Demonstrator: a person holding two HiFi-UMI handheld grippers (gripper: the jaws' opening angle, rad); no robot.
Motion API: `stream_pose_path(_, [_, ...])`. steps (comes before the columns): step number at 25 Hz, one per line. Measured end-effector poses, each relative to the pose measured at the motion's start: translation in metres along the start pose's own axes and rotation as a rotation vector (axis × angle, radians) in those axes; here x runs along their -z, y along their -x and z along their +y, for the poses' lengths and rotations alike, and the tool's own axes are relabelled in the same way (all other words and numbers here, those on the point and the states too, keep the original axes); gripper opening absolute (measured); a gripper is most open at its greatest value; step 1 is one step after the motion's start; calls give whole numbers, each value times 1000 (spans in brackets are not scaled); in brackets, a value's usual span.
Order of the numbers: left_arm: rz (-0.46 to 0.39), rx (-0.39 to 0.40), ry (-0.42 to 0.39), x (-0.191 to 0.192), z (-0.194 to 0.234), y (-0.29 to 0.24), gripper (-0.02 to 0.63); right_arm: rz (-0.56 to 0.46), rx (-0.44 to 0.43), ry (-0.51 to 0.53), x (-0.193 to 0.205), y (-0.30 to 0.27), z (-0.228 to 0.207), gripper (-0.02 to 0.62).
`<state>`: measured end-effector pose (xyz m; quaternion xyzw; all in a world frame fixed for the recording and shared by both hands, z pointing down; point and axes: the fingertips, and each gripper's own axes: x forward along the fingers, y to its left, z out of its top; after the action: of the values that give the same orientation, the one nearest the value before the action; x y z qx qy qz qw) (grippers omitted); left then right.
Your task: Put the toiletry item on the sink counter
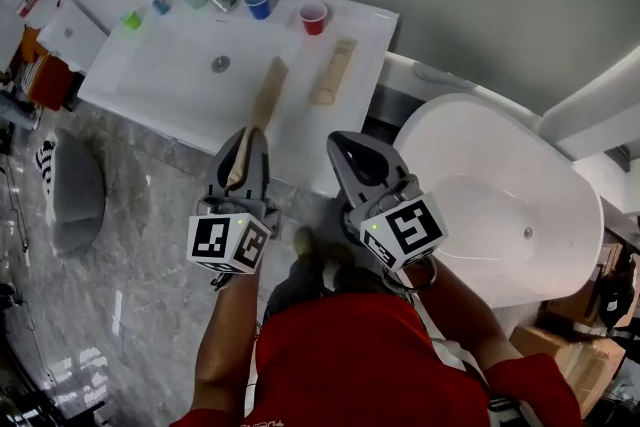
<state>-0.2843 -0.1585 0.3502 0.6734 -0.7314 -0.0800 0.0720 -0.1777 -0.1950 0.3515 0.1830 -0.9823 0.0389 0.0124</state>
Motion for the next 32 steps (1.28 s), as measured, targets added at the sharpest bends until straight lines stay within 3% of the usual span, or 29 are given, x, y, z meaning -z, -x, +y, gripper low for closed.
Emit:
stream_pose_path(12, [116, 151, -87, 26, 53, -95, 48, 70, 163, 12, 14, -72, -22, 29])
stream_pose_path(19, [190, 233, -218, 43, 61, -140, 48, 143, 255, 23, 30, -95, -52, 29])
stream_pose_path(28, [309, 262, -303, 90, 75, -191, 48, 216, 276, 0, 53, -120, -84, 31])
stream_pose_path(32, [369, 305, -387, 111, 76, -214, 48, 234, 282, -13, 60, -125, -95, 31])
